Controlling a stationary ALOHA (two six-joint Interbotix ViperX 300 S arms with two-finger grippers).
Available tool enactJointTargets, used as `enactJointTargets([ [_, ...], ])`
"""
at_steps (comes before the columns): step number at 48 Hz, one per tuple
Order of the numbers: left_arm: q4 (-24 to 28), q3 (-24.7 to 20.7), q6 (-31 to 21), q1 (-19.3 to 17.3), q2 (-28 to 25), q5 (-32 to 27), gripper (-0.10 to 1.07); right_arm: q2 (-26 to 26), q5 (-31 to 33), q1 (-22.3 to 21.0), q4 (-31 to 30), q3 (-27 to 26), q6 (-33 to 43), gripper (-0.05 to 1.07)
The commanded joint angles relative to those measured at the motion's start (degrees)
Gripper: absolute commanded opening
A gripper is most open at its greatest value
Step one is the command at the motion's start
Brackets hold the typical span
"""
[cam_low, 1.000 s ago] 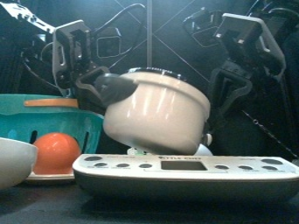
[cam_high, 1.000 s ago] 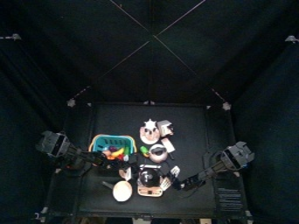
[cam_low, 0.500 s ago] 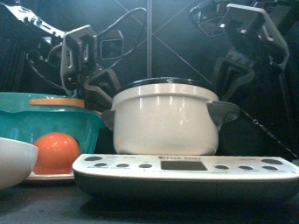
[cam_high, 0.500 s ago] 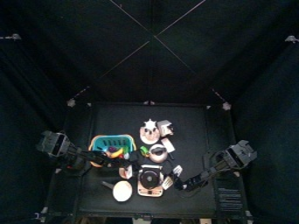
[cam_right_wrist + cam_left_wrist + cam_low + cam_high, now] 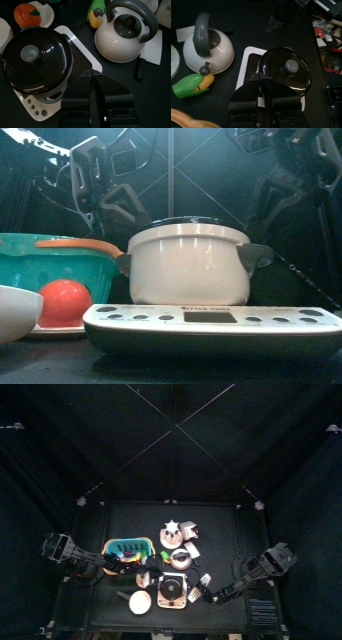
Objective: Move pot downwards on the stove
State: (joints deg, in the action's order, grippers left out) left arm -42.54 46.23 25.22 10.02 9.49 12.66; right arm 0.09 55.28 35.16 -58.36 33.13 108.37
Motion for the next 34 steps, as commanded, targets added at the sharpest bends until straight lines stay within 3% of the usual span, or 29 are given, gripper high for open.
enactJointTargets([
  [1,1.23,0.44,0.09,0.79,2.55,0.0,0.45,-2.2,0.26,1.76,-1.67,-0.53,-0.09,0.26],
  [10,3.08,3.52,0.18,6.59,4.31,-0.26,0.46,-5.1,0.35,6.42,-6.42,1.14,1.05,0.26],
  [17,5.45,5.8,-0.09,9.05,3.6,-0.26,0.5,-5.98,0.26,8.79,-7.38,2.64,3.87,0.26],
  [26,3.08,5.36,-0.26,12.57,0.53,-0.09,0.72,-5.8,0.26,9.93,-8.0,5.19,10.37,0.26],
  [34,0.7,3.52,-0.35,14.77,-3.96,0.18,0.88,-5.27,0.26,9.93,-12.57,7.82,21.09,0.26],
])
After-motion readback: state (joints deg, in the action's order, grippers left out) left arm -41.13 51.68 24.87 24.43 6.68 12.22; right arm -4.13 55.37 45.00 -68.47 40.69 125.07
